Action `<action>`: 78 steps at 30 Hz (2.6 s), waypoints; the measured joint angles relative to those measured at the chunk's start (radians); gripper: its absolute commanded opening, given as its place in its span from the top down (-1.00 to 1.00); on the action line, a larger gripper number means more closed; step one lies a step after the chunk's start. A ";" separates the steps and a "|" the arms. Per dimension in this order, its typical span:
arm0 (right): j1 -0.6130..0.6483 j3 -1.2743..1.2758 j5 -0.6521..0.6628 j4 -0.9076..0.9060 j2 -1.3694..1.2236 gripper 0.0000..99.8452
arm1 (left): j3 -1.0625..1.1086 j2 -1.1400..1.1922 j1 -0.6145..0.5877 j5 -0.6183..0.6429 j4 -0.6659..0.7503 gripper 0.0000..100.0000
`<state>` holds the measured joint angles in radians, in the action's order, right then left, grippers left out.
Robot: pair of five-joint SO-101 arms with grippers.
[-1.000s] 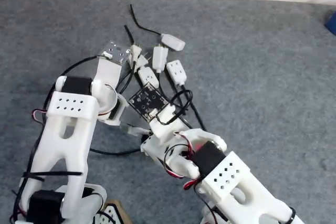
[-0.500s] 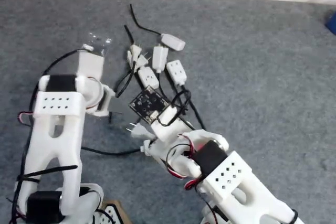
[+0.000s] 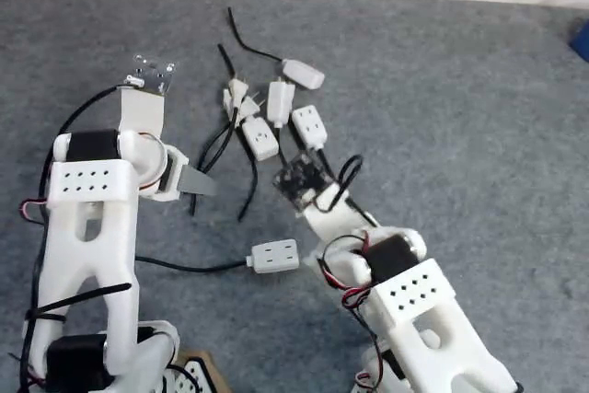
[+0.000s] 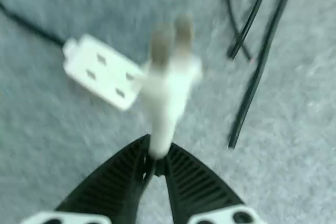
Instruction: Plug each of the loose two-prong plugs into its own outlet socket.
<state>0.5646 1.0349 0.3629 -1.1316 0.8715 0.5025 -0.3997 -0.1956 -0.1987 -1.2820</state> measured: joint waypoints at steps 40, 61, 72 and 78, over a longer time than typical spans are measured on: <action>0.003 -0.143 0.038 0.308 -0.509 0.46 | 0.100 0.000 -0.236 0.000 0.203 0.19; 0.003 -0.423 -0.003 0.269 -0.919 0.49 | 0.100 0.000 -0.328 -0.069 0.203 0.19; 0.118 -0.436 -0.064 0.224 -0.919 0.91 | 0.100 0.000 -0.333 -0.069 0.203 0.19; 0.120 -0.443 -0.066 0.199 -0.919 0.99 | 0.100 0.000 -0.334 -0.069 0.203 0.19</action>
<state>0.6843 0.5915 0.2969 -0.9321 -0.0476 0.6022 -0.3997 -0.5301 -0.2677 -1.0794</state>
